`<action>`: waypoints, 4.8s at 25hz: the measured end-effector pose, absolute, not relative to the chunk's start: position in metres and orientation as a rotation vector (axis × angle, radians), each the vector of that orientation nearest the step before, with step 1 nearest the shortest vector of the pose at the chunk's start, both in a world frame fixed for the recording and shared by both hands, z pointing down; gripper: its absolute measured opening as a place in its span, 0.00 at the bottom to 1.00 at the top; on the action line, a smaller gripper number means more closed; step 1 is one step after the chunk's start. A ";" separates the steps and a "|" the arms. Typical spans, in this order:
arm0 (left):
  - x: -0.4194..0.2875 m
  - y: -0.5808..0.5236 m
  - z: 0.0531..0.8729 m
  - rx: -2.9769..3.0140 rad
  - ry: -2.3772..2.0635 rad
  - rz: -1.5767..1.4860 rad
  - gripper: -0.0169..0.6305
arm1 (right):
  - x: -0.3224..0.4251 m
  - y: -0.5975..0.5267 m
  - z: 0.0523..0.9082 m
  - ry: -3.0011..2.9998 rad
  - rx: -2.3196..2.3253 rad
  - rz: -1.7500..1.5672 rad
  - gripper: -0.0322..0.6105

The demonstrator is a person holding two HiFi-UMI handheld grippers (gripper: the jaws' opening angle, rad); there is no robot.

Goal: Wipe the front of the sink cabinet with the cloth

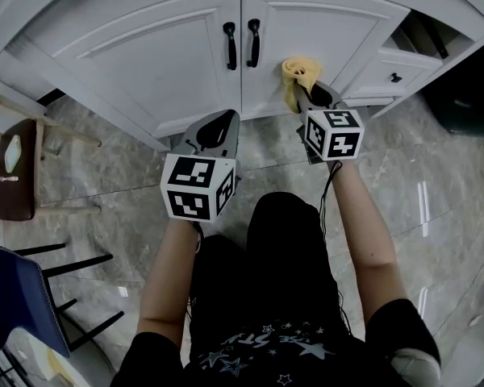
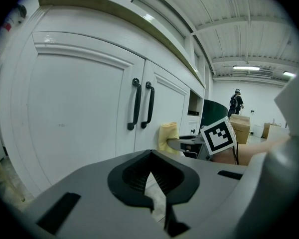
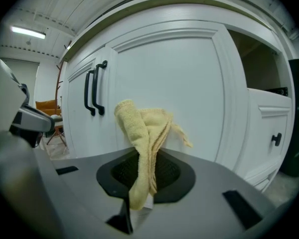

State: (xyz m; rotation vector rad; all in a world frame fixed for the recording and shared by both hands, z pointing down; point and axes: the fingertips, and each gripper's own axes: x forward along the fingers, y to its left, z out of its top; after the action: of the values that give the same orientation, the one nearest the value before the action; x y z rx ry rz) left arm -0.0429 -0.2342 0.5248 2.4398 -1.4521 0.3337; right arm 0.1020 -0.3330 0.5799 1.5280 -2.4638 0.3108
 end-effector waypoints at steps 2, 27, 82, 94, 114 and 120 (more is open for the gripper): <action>-0.036 -0.236 0.526 2.442 -1.443 0.339 0.05 | 0.118 -0.337 0.580 -2.448 1.572 0.321 0.15; 0.004 -0.239 0.560 2.464 -1.340 0.392 0.05 | 0.270 -0.341 0.597 -2.180 1.928 0.452 0.15; 0.006 -0.205 0.613 2.390 -1.443 0.559 0.05 | 0.272 -0.332 0.682 -2.171 1.896 0.380 0.15; -0.048 -0.150 0.544 2.272 -1.523 0.525 0.05 | 0.247 -0.277 0.593 -2.236 1.791 0.319 0.15; -0.048 -0.140 0.239 2.199 -1.385 0.600 0.05 | 0.249 -0.198 0.323 -2.109 1.762 0.561 0.15; -0.084 -0.118 0.165 2.253 -1.390 0.522 0.05 | 0.211 -0.187 0.241 -2.116 1.773 0.444 0.15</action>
State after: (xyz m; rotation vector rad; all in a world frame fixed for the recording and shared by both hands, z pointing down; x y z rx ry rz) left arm -0.0841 -0.1183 0.1651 2.2529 -1.3905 0.5218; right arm 0.2112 -0.1866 0.2413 1.7728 -2.1160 0.4438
